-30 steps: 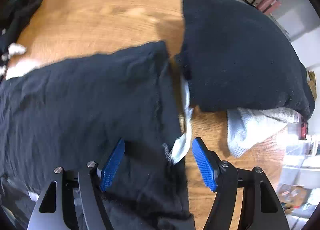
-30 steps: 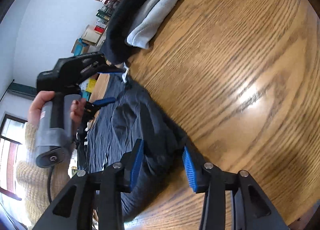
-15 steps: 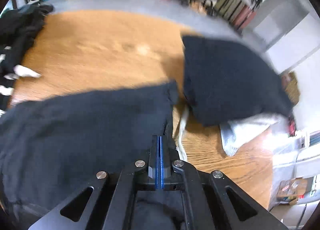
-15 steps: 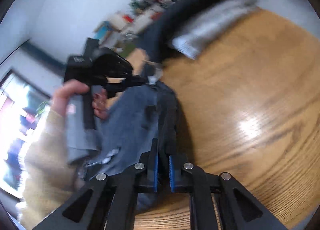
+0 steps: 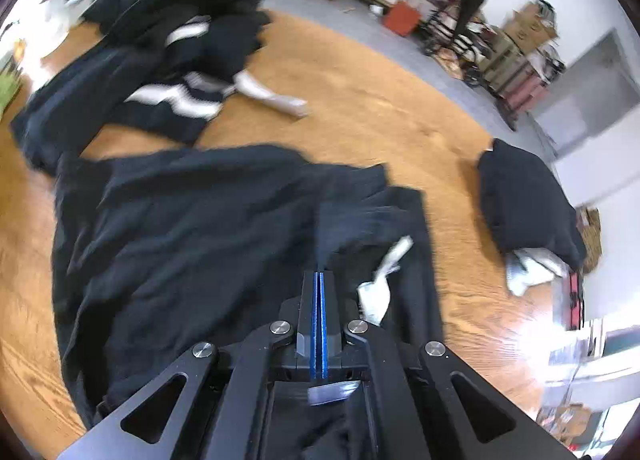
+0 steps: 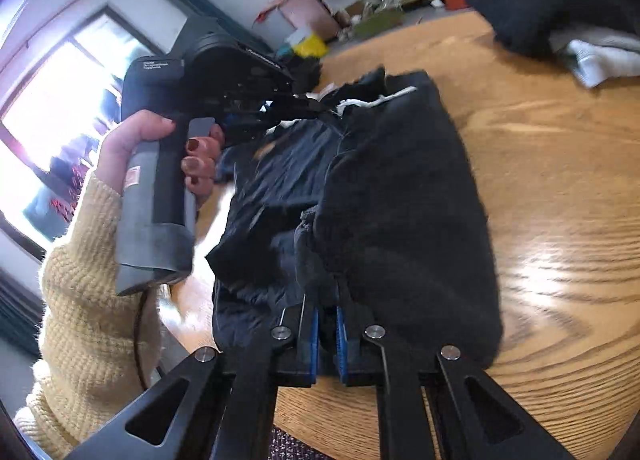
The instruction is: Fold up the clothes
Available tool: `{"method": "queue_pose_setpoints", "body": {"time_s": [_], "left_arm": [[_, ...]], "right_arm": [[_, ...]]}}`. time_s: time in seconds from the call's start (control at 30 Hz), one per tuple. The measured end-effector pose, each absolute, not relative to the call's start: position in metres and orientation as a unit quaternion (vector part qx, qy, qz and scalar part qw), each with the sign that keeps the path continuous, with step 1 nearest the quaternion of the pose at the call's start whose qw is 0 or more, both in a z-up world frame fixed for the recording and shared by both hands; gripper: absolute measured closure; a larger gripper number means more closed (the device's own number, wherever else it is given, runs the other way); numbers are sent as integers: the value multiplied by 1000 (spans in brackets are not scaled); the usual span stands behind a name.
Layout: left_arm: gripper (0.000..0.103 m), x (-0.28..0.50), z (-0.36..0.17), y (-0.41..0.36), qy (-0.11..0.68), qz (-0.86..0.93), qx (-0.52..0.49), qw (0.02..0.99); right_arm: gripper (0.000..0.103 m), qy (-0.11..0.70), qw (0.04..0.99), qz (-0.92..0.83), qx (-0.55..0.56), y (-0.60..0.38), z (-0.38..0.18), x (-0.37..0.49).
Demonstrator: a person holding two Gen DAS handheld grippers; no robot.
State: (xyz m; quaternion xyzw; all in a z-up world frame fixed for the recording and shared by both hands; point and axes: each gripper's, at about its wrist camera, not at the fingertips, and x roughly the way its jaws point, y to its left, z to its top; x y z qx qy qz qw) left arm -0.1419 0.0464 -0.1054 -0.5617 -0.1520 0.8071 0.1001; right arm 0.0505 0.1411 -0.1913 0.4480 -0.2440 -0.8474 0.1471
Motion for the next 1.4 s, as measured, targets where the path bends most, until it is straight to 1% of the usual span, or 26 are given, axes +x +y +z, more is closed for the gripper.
{"method": "queue_pose_setpoints", "body": {"time_s": [0.13,0.23,0.27,0.3,0.33,0.37,0.4,0.43,0.5,0.57,0.63,0.7,0.77,0.83,0.87,0.9,0.97,1.0,1.1,1.13,1.2,1.33,1.37,1.4], "left_arm": [[102,-142,-127,41,-163,800,-570,90],[100,-144,-134,29,-223,795,-557,84],[93,-145,-136,25,-245,793,-552,81],[71,-143,-134,19,-267,795,-539,81],[54,-140,-129,13,-291,798,-522,83],[32,-136,-123,7,-314,801,-504,84],[31,-131,-116,2,-324,804,-489,95],[31,-127,-108,2,-315,806,-488,113],[31,-115,-96,9,-267,813,-500,136],[31,-95,-85,20,-207,823,-506,156],[31,-59,-77,39,-138,834,-496,199],[31,-26,-78,57,-102,839,-482,232],[31,0,-87,75,-87,843,-473,239],[31,10,-104,81,-81,859,-475,174],[40,13,-113,82,-79,866,-476,132],[65,17,-122,83,-76,871,-477,90],[82,21,-136,84,-91,866,-484,86],[83,25,-139,90,-72,871,-478,89],[83,37,-142,111,17,896,-435,85],[83,38,-144,113,30,901,-424,84],[83,41,-145,112,27,907,-413,81],[82,41,-146,103,-10,906,-414,92],[81,39,-146,100,-21,905,-415,98],[81,40,-146,99,-26,905,-413,104]], "right_arm": [[95,-225,136,-841,473,135,-204,51],[95,-207,137,-842,479,135,-206,56],[94,-206,140,-841,480,136,-208,59],[92,-208,145,-839,481,136,-208,61],[84,-211,151,-837,482,136,-208,61],[77,-220,165,-832,482,135,-205,63],[68,-226,179,-828,480,134,-201,65],[66,-226,189,-827,478,133,-198,67],[62,-212,213,-830,469,136,-186,75],[59,-210,231,-833,458,147,-173,80],[55,-223,234,-835,446,170,-161,72],[55,-238,227,-839,435,192,-151,60],[55,-241,198,-848,429,208,-146,30],[65,-240,155,-857,428,222,-144,-4],[70,-233,129,-862,430,225,-144,-20],[81,-223,102,-867,433,226,-145,-35],[89,-197,55,-875,438,224,-148,-68],[93,-183,48,-877,441,218,-152,-81],[94,-163,79,-866,467,192,-169,-115],[94,-156,87,-862,475,184,-175,-127],[94,-135,106,-860,481,167,-183,-147],[93,-73,127,-859,491,139,-190,-159],[92,-64,138,-854,498,134,-191,-159],[89,-56,145,-850,503,129,-194,-160]]}}
